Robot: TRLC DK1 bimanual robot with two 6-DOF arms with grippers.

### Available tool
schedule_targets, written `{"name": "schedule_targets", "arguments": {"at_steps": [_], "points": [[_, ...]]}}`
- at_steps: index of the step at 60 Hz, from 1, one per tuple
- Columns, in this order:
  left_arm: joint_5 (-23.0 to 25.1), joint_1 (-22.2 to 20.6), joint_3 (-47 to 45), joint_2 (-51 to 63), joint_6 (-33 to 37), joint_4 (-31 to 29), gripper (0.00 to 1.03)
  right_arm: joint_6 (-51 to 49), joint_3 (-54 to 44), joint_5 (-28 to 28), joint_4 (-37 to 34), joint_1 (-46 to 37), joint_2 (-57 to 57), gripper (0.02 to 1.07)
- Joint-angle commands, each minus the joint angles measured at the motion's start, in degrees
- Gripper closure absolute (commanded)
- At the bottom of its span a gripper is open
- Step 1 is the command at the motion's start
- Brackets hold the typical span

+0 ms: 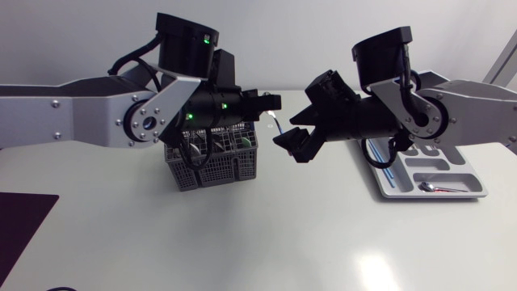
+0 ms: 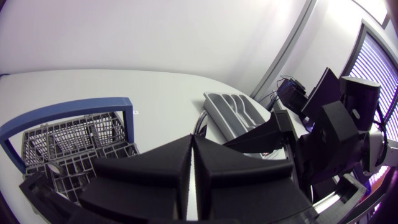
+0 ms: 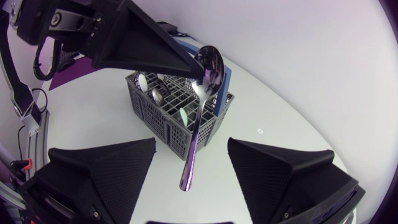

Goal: Unload the cutlery basket into the drawer organizer.

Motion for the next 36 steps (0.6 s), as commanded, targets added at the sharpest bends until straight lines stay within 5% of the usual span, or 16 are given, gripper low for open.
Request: {"name": "schedule_targets", "arguments": {"at_steps": [1, 22, 36], "points": [[0.7, 0.1, 1.8, -0.9, -2.3, 0.1, 1.00, 2.6, 0.6, 1.1, 0.8, 0.4, 2.1, 0.39], [2.0, -0.1, 1.2, -1.4, -3.0, -0.1, 1.00, 4.3, 3.8, 2.8, 2.1, 0.4, 4.2, 0.70], [2.2, -0.1, 0.7, -1.6, -3.2, -0.1, 1.00, 4.4, 5.4, 3.2, 2.1, 1.1, 5.8, 0.74]]}}
